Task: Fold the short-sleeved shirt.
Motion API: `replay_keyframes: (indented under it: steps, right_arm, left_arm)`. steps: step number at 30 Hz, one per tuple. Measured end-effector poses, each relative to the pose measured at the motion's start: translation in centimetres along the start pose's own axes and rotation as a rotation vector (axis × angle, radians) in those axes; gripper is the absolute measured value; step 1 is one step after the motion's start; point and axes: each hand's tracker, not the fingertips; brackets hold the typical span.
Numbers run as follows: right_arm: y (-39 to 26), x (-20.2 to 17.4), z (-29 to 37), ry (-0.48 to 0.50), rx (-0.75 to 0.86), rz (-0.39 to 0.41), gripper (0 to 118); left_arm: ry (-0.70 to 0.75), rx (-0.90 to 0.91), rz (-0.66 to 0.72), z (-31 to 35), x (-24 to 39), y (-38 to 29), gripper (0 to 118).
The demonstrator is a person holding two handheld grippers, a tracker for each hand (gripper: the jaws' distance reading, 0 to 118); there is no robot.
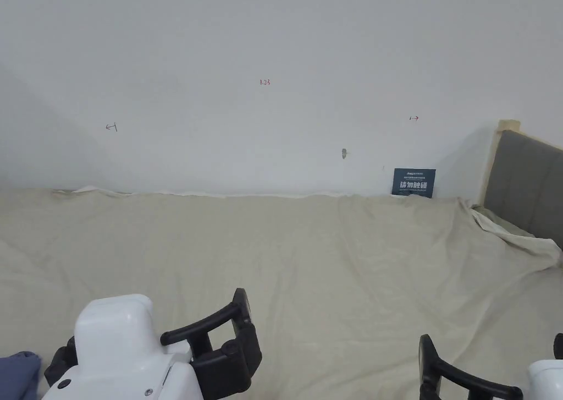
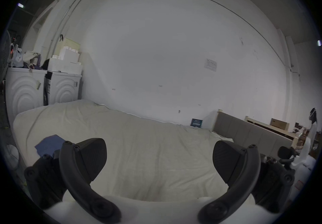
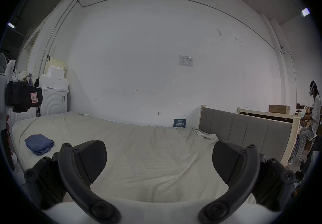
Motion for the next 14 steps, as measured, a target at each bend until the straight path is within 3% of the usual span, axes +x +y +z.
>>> replay_keyframes:
  steps: [14]
  right_arm:
    - [-0.08,-0.04,0.16,0.013,0.002,-0.018,118]
  left_arm:
    - [-0.028,-0.001,0.029,0.05,-0.4,-0.11,118]
